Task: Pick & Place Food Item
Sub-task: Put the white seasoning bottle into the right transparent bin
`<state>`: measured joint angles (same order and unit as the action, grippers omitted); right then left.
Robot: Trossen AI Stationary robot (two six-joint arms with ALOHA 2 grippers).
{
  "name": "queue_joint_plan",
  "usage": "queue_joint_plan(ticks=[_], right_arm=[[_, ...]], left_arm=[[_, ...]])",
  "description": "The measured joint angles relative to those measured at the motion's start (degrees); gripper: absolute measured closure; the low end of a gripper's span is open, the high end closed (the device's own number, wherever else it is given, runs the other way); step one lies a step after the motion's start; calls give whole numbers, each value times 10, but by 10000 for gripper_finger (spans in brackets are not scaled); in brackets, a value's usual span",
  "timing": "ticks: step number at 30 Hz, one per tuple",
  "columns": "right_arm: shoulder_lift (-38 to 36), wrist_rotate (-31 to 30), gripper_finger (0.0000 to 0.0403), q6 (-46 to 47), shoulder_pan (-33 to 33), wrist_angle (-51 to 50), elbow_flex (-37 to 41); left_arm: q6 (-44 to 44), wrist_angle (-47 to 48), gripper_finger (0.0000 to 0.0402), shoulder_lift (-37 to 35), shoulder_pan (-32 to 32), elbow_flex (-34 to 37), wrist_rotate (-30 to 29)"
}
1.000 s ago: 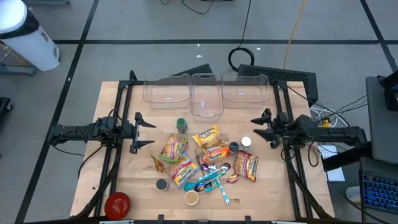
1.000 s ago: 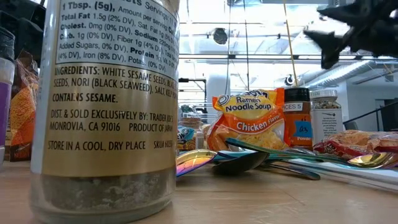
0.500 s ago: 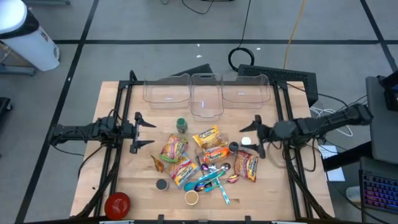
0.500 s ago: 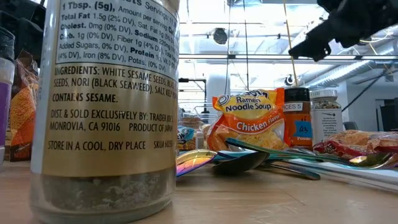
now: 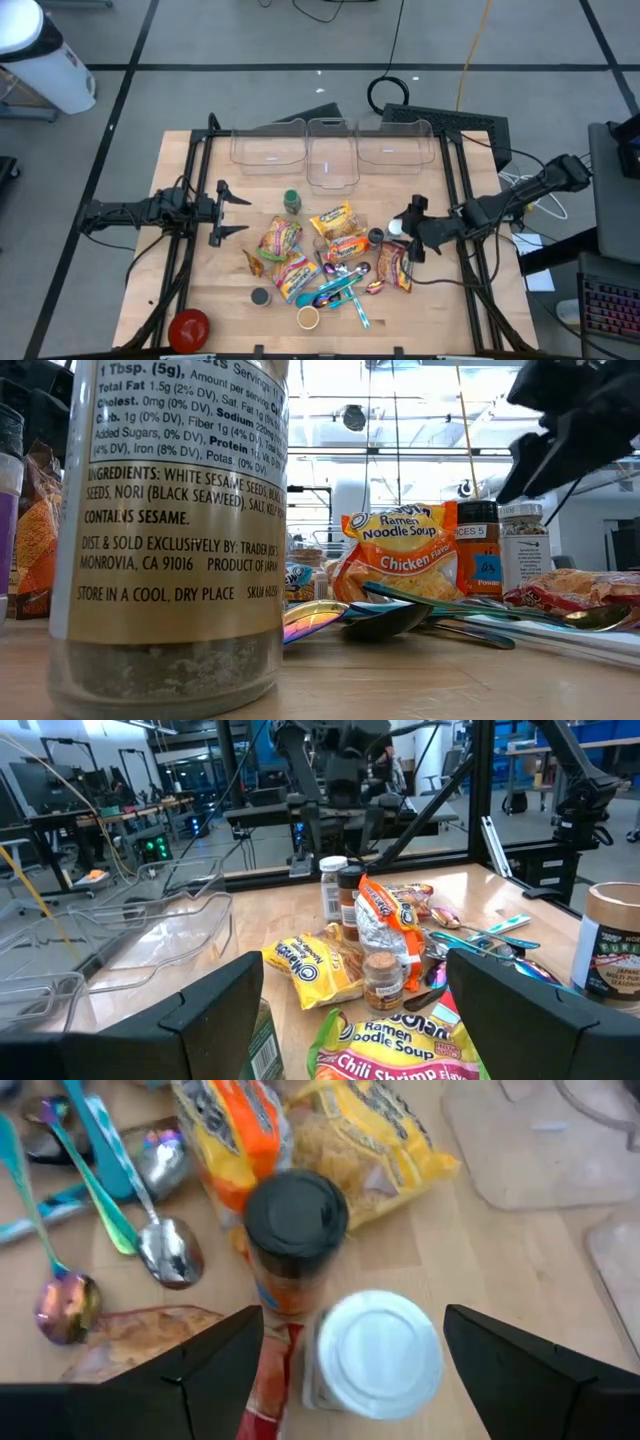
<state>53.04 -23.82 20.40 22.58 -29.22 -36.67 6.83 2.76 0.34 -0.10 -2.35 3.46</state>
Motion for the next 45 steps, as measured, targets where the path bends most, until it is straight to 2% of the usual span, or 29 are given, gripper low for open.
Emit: queue_joint_plan(ticks=[17, 35, 45], right_arm=[[0, -1, 104, 42, -21, 43, 63], [-28, 1, 192, 40, -21, 48, 63], [-28, 10, 203, 53, -21, 50, 62]], left_arm=[[0, 0, 78, 0, 0, 0, 0], [0, 0, 78, 0, 0, 0, 0], [0, 0, 78, 0, 0, 0, 0]])
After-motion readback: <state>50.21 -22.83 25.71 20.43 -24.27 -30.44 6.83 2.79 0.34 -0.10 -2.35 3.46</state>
